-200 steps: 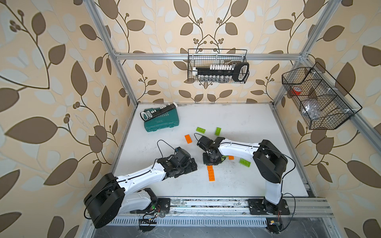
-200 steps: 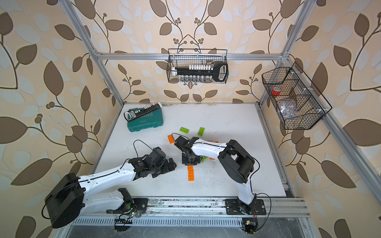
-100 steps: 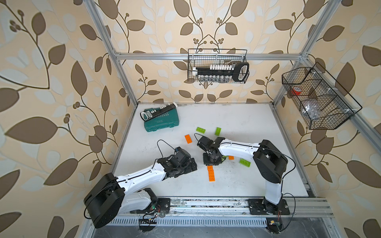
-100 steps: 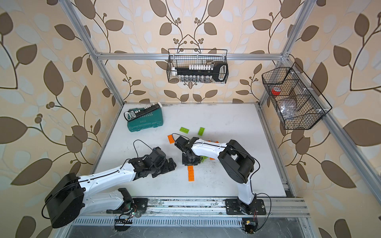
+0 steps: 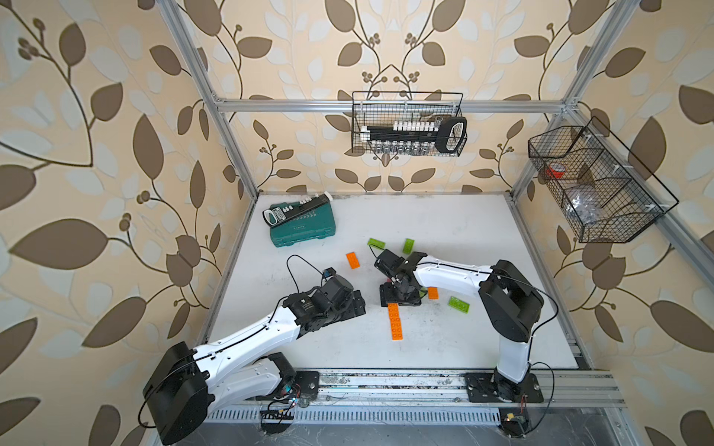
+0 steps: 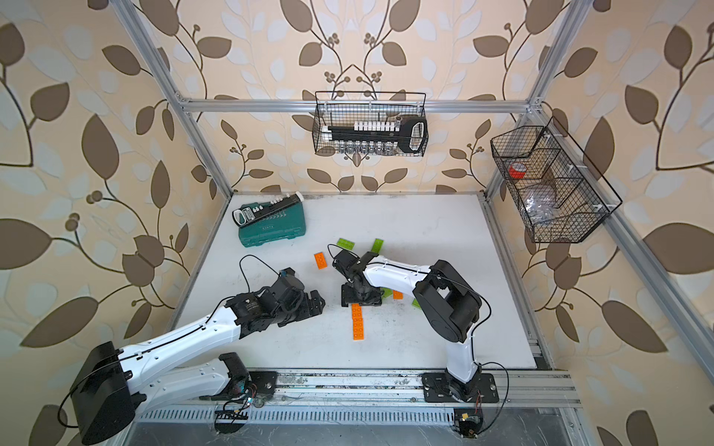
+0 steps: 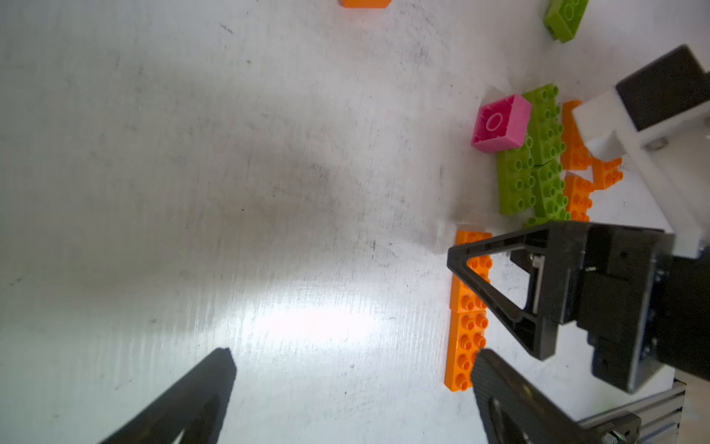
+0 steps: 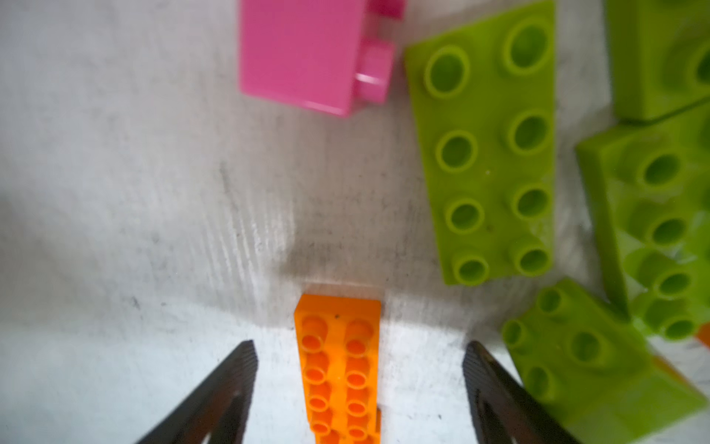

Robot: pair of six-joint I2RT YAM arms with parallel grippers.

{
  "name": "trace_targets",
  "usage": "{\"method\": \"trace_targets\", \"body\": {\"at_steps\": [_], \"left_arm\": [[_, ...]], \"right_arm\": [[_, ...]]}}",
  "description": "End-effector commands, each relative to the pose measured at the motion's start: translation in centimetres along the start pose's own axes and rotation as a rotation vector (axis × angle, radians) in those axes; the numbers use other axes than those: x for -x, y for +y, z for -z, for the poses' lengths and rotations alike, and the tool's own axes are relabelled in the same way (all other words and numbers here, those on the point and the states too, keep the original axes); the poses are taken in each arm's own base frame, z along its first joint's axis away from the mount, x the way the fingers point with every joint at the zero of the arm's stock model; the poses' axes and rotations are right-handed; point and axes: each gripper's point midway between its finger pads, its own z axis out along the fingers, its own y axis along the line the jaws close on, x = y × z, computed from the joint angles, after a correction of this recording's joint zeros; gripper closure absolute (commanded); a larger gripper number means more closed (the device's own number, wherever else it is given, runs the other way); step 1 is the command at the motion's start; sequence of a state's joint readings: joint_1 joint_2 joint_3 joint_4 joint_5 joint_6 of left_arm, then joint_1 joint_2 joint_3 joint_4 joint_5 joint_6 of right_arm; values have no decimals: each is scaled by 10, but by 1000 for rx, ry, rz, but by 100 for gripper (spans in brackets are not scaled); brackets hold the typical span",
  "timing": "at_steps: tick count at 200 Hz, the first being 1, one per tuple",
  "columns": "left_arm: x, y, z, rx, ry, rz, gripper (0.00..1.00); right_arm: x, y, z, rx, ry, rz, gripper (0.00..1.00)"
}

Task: Assemble a small pinwheel with lego
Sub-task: Assemble the lego brick at the center of the board, then pick up the lego brick from the center of the board.

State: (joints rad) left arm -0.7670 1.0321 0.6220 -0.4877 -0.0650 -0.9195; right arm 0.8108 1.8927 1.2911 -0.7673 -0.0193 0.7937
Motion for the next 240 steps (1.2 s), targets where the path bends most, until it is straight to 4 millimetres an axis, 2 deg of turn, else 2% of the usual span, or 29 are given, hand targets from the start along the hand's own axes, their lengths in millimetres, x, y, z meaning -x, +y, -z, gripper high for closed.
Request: {"method": "trace_targets", "body": {"at_steps": [1, 17, 42, 63, 77, 109, 124, 164, 168, 188, 240], "left_arm": [[4, 3, 15, 19, -23, -48, 1], [5, -2, 19, -28, -48, -97, 1], [6, -13, 16, -67, -41, -169, 1], [2, -34, 10, -115, 24, -213, 1], [-2, -52, 3, -174, 68, -230, 1], [-5, -85, -16, -223, 85, -291, 1], [-8, -100, -24, -205, 84, -336, 1], [-22, -132, -38, -245, 114, -358, 1], [-26, -128, -48, -226, 131, -354, 1], [-28, -126, -52, -225, 132, -332, 1], [-29, -117, -52, -199, 128, -327, 1]], "right_arm": [[1, 12, 33, 92, -43, 50, 7], [1, 12, 50, 124, -84, 89, 2], [4, 5, 78, 144, -165, 156, 1], [8, -17, 91, 119, -196, 176, 2], [13, -37, 93, 84, -191, 155, 7], [22, -89, 88, 25, -167, 24, 30], [25, -108, 82, 12, -140, -39, 36], [28, -129, 57, -52, -58, -54, 45], [29, -131, 55, -61, -52, -56, 45], [29, -135, 44, -83, -19, -52, 48], [32, -137, 26, -111, 24, -40, 51]]}}
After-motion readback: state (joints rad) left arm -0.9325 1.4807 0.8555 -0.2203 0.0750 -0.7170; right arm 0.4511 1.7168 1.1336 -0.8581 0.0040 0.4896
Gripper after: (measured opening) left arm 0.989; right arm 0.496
